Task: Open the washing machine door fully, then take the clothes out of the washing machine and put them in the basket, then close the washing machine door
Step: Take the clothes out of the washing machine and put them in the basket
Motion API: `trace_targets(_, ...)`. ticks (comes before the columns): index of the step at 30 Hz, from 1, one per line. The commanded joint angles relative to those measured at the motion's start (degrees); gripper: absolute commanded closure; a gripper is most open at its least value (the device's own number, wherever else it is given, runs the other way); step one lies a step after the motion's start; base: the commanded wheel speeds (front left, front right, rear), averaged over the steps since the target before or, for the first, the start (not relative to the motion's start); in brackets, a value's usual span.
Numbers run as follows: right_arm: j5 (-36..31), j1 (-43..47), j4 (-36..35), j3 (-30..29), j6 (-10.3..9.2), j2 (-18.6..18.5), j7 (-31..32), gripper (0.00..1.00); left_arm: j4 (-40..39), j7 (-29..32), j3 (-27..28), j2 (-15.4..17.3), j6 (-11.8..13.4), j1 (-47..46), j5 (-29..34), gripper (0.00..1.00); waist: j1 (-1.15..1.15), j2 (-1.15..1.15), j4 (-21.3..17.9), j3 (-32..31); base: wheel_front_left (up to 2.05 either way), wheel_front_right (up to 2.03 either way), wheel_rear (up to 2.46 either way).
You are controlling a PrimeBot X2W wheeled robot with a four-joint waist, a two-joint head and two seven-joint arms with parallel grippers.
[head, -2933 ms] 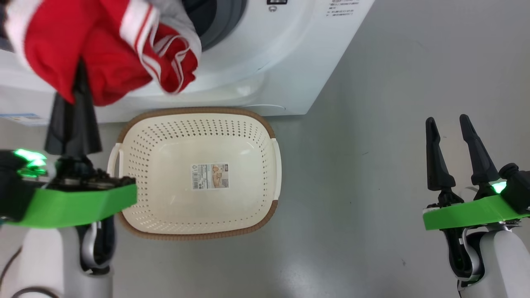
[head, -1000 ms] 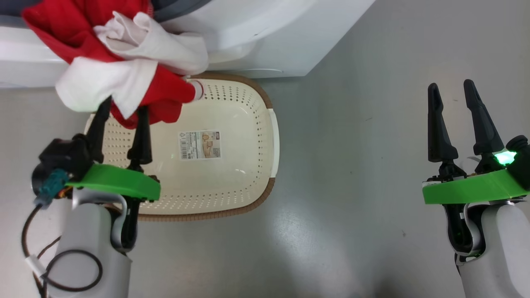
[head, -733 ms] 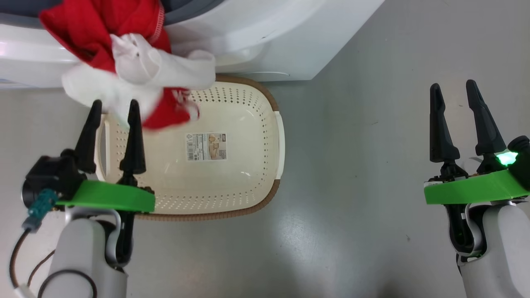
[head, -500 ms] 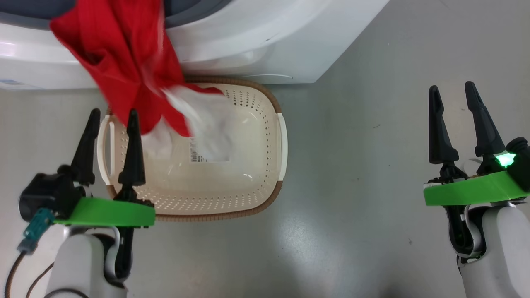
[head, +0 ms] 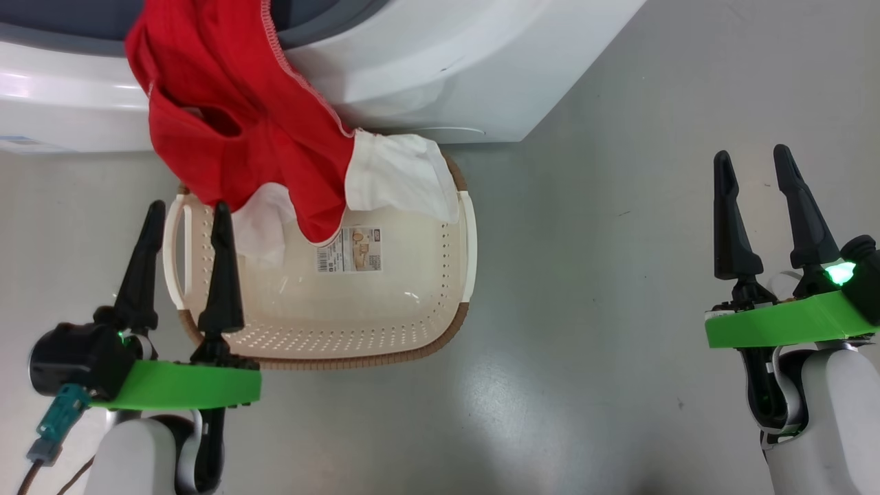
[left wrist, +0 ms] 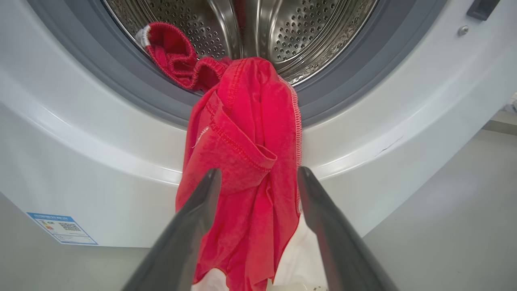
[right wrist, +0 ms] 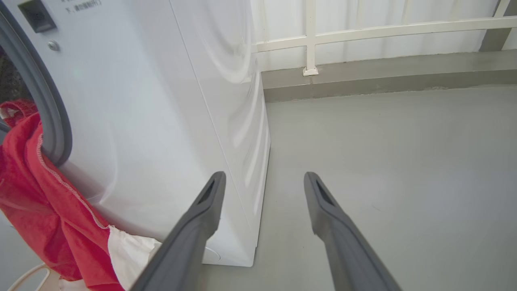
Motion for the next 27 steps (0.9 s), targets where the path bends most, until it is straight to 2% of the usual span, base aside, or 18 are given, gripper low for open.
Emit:
trace_targets(1,-0.5,1.5,-1.4,1.1,0.37,0.0,-0.4,0.0,-1.6,-0.2,1.5,1.0,0.3,1.5,-0.6,0.0,0.0,0.0,0.0,0.0,0.0,0.0,0.0)
trace_targets(9,-0.4,1.6,-1.6,1.1,0.37,0.0,-0.4,0.0,-1.3,-0.2,1.3,1.0,0.1,-0.2,0.0,0.0,0.0,0.0,0.0,0.2,0.0,0.0,0.0)
trace_targets(16,-0.4,1.5,-1.6,1.3,0.37,0.0,-0.4,0.0,-0.3,-0.2,1.6,1.0,-0.4,-6.6,2.1,0.0,0.0,0.0,0.2,0.8,0.0,0.0,0.0)
trace_targets(22,-0.4,1.0,-1.5,1.8,0.37,0.0,-0.4,0.0,5.9,-0.2,2.5,1.1,-0.8,-15.2,4.1,0.0,0.0,0.0,0.3,1.6,0.0,0.0,0.0)
trace_targets(27,0.0,0.4,-1.3,2.5,0.37,0.0,-0.4,0.0,15.3,-0.2,2.8,2.1,-1.0,-22.2,4.9,0.0,0.0,0.0,-0.2,2.0,0.0,0.0,0.0)
